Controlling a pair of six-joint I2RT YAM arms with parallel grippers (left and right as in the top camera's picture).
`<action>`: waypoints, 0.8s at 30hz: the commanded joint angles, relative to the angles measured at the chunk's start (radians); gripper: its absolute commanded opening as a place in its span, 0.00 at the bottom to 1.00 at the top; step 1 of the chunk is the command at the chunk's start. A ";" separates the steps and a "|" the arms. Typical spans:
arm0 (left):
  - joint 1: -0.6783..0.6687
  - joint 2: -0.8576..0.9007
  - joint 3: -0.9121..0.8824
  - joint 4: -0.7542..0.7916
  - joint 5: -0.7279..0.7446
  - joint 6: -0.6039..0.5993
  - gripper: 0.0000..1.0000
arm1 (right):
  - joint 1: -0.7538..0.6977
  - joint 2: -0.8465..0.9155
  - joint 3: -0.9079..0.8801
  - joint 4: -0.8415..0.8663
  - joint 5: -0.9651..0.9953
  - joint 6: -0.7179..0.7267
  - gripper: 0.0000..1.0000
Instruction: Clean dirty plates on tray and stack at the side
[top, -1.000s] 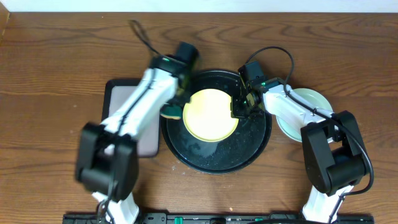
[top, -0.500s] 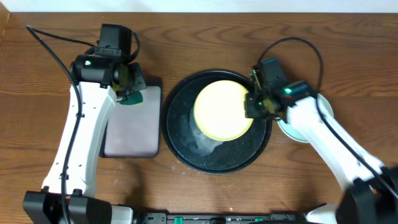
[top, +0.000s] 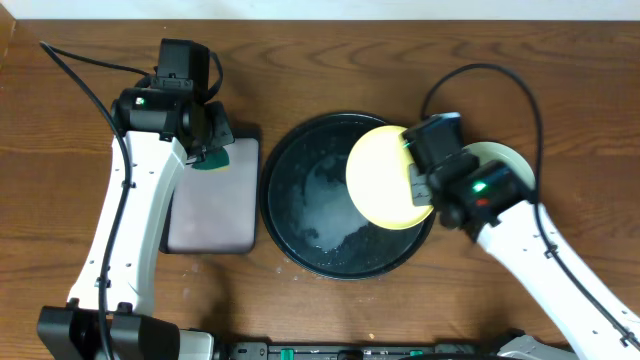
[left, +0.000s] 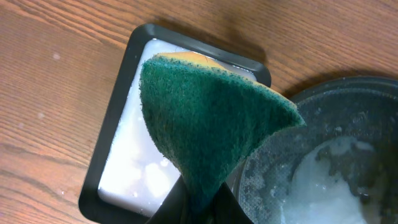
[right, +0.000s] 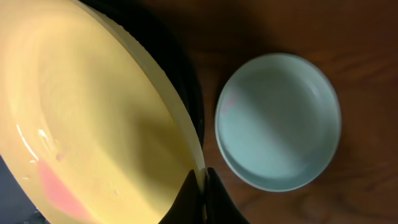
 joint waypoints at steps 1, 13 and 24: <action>0.002 0.004 -0.005 -0.002 0.002 0.010 0.07 | 0.104 -0.002 0.006 0.002 0.228 0.038 0.01; 0.002 0.004 -0.005 0.009 0.002 0.010 0.08 | 0.393 0.001 0.006 0.041 0.729 0.058 0.01; 0.002 0.004 -0.005 0.009 0.002 0.010 0.07 | 0.469 0.000 0.006 0.142 0.936 -0.068 0.01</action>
